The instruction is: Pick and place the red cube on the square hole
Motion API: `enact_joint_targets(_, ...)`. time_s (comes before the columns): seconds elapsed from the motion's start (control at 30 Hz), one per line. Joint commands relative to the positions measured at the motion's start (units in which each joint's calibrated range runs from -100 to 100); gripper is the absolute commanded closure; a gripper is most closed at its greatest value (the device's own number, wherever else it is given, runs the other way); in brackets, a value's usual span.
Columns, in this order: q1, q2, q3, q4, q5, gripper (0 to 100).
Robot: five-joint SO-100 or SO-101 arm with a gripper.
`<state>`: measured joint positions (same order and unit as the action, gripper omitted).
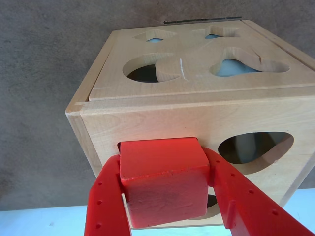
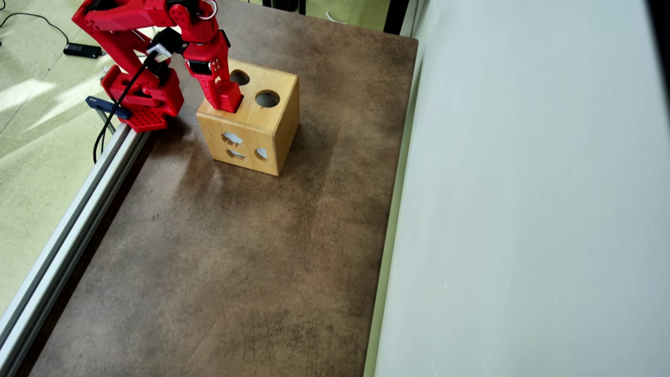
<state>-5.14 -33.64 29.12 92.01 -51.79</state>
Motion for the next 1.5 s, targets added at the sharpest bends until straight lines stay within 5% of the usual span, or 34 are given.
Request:
enact_joint_targets(0.0,-1.0,-0.1,0.8,0.4,0.2,97)
enact_joint_targets(1.47,-1.0,-0.2,0.8,0.7,0.2,97)
